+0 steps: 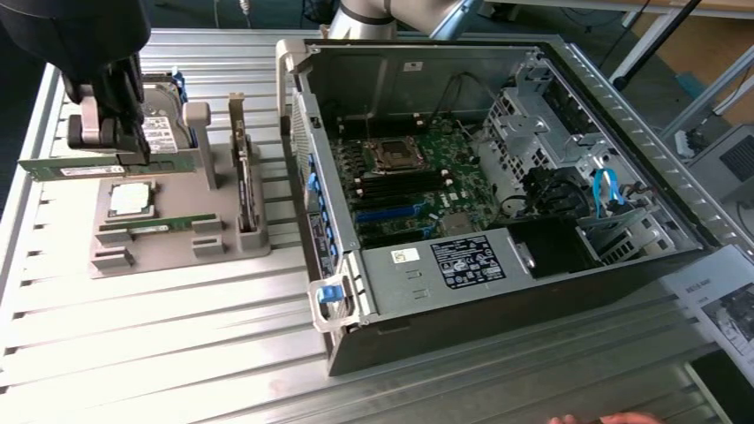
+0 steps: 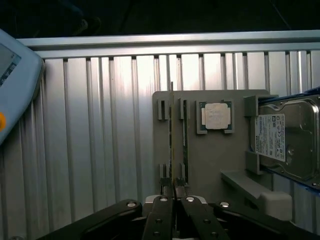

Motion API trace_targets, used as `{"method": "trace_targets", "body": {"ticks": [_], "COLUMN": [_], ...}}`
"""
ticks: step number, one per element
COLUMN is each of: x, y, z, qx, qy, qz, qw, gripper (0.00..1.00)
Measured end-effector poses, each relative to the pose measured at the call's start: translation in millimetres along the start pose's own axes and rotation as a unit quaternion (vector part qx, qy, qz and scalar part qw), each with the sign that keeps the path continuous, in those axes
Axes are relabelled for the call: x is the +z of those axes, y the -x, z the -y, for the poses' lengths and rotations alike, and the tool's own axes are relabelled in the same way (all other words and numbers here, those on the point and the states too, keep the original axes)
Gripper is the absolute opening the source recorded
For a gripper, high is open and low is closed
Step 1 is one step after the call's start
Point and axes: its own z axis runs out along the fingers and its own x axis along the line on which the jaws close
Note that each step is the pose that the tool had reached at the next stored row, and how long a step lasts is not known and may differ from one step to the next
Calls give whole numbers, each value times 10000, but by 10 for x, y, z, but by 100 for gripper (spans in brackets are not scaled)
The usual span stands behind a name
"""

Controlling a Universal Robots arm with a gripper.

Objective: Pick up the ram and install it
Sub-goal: 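Pick up the ram and move it above insertion slot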

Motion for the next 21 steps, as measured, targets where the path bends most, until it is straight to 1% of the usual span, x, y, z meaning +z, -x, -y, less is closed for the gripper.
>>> {"method": "trace_targets", "body": {"ticks": [11,21], "x": [-163,-179], "y": [5,5], "z": [-7,-8], "qx": [0,0], "qy": [0,0], "qz": [0,0], "qw": [10000,10000], "gripper": [12,12]}}
